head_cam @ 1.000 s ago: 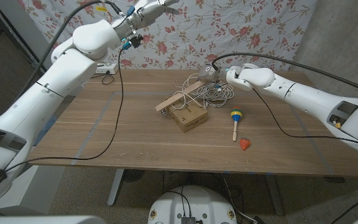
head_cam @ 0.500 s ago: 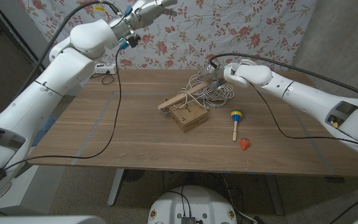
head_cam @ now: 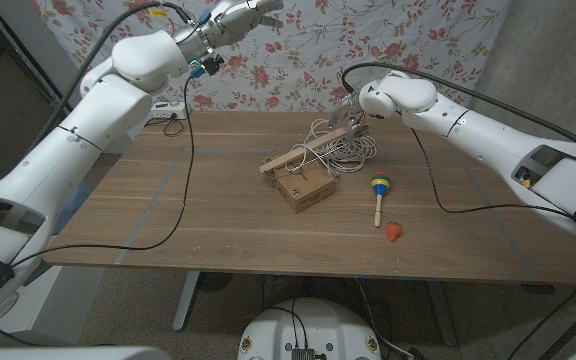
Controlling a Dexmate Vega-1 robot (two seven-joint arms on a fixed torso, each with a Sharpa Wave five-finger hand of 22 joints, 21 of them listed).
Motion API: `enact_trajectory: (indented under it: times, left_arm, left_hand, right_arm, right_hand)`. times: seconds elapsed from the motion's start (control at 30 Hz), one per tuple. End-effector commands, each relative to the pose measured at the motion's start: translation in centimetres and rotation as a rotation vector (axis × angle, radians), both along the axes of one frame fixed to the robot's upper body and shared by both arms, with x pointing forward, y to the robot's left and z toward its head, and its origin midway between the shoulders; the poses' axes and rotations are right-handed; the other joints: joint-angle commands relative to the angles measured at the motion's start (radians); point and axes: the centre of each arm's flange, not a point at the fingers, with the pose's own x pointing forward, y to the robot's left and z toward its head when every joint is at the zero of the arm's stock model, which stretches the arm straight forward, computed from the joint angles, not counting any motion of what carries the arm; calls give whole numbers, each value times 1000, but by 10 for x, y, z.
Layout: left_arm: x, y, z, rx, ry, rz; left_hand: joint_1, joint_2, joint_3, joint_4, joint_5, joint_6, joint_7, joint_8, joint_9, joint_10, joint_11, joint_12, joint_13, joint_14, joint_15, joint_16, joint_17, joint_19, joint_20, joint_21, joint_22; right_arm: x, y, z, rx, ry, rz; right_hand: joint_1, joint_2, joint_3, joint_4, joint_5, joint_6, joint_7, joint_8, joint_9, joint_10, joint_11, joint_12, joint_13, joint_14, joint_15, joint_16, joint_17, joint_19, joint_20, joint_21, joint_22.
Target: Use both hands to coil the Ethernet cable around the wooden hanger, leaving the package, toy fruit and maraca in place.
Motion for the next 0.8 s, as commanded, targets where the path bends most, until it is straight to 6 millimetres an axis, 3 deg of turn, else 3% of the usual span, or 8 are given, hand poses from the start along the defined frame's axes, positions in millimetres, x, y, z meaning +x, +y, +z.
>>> enact_trajectory:
  times: [0.03,0.07,0.23,0.37,0.47,0.53,0.6,0.8]
  left_arm:
    - [6,3,4,8,9,-3]
    - [6,2,5,8,10,-5]
    - [7,2,6,9,11,-9]
    - [7,3,5,6,15,-10]
    - [7,4,4,6,16,-10]
    - [8,5,3,2,16,-10]
    - [9,5,2,-4,20,-16]
    - [13,6,-3,-28,22,-38]
  left_hand:
    - [-8,0,-4,2,7,-71,7,6,3,-8,-2,2,1,-10,-2,-3,2,-311,3,-2,2]
    - [-8,0,-4,2,7,-71,7,6,3,-6,-3,3,1,-11,-2,-3,2,-311,3,-2,2]
    - [-9,0,-6,2,8,-72,7,6,3,-8,-2,2,0,-10,-2,-3,2,-311,3,-4,2]
    - [-9,0,-7,1,9,-72,7,7,3,-8,-3,2,0,-10,-3,-4,2,-312,3,-5,2]
    - [-9,0,-8,1,10,-74,7,7,3,-8,-1,3,0,-11,-2,-4,2,-312,3,-6,2]
    - [-10,0,-9,1,11,-75,6,7,3,-9,-2,3,0,-11,-2,-4,2,-313,3,-7,2]
    - [-10,-1,-9,1,12,-75,5,7,3,-8,-1,3,0,-11,-2,-4,2,-313,3,-8,3]
    - [-12,-1,-12,2,13,-65,2,12,3,-3,-3,5,0,-8,-2,-3,1,-308,3,-8,3]
  right_arm:
    - [17,-5,27,158,384,-122]
    - [19,-4,29,166,416,-129]
    - [29,-3,36,247,540,-143]
    - [37,-8,40,397,516,-128]
    - [41,-15,45,520,502,-91]
    - [42,-21,48,615,507,-41]
    - [41,-27,51,703,525,12]
    - [32,-45,57,880,581,209]
  right_hand:
    - [26,23,-127,-8,65,-101,7,-14,-7,-78,5,-86,-5,-98,-94,-32,-48,-56,10,-95,3]
    - [36,29,-150,-6,80,-124,13,-14,-9,-96,4,-105,-6,-135,-80,-41,-59,-85,23,-124,3]
    - [64,58,-202,6,124,-193,15,-15,-12,-150,3,-160,-7,-237,-49,-52,-97,-213,88,-224,2]
    - [66,69,-222,15,144,-190,17,-6,-13,-146,6,-169,-6,-246,-17,-44,-112,-253,125,-262,1]
    - [51,76,-261,30,167,-83,-3,29,-11,-132,38,-175,-6,-221,16,-25,-132,-218,138,-282,2]
    - [50,81,-287,34,179,-70,3,25,-11,-97,64,-168,-6,-176,15,-6,-144,-142,129,-276,3]
    - [54,89,-307,37,186,-74,8,15,-11,-83,78,-170,-6,-153,6,2,-153,-67,95,-267,4]
    - [44,112,-324,50,188,-116,43,-4,-12,-118,91,-192,-8,-152,0,2,-159,-29,91,-272,4]
